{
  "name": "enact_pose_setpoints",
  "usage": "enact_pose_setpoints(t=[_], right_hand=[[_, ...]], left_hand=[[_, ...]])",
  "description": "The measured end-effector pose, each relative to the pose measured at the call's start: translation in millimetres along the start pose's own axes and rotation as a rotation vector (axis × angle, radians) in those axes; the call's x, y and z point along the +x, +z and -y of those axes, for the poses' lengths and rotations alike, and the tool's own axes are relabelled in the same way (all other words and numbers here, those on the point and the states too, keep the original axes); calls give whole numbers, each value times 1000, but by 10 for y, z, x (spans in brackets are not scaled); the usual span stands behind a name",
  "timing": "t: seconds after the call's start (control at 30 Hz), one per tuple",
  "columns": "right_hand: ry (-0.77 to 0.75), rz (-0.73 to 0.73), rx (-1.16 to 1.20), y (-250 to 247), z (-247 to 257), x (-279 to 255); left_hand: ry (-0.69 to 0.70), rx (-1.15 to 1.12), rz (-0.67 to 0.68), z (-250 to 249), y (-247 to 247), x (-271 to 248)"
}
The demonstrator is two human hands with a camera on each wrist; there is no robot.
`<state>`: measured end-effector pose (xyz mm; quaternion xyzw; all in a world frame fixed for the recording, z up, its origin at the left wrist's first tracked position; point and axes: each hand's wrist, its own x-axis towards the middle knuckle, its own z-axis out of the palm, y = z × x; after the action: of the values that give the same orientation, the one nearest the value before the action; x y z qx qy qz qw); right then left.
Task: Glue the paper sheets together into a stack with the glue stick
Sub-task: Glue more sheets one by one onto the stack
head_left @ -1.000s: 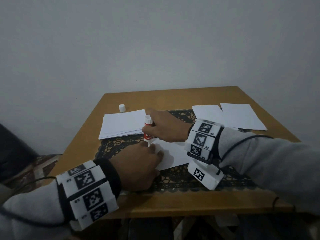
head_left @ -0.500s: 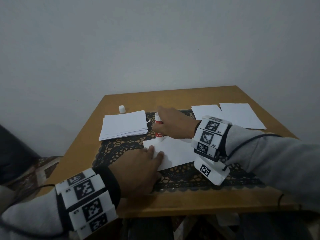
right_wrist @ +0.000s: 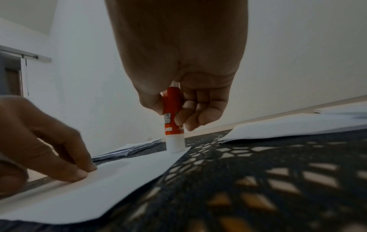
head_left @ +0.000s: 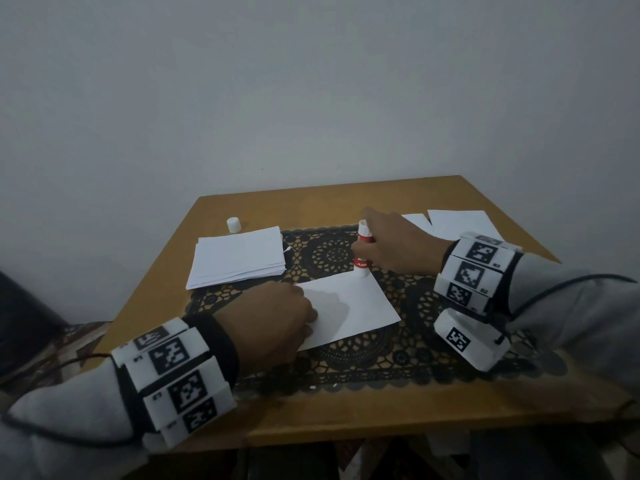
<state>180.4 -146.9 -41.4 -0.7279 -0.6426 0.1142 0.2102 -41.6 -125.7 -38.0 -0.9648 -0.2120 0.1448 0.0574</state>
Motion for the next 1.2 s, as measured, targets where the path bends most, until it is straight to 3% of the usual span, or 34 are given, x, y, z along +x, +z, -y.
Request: enact_pose_setpoints(t=[0.17,0.33,0.5,0.73,1.2], right_hand=[[-5,-21,-51,-66,-86,-31],[-5,-170,141,-177,-36,-43],[-29,-30,-36,-59,-22,-110],[-52,-101,263,28,-3,-66],[-6,-105,291,8,-81,-51]], left_hand=[[16,-150,-32,69,-53,113],[42,-76,-3,31,-115,247],[41,-32,-8,-21,-135,305],[49,-15,-34,-39,-100,262],[51,9,-70,-46,-86,257]])
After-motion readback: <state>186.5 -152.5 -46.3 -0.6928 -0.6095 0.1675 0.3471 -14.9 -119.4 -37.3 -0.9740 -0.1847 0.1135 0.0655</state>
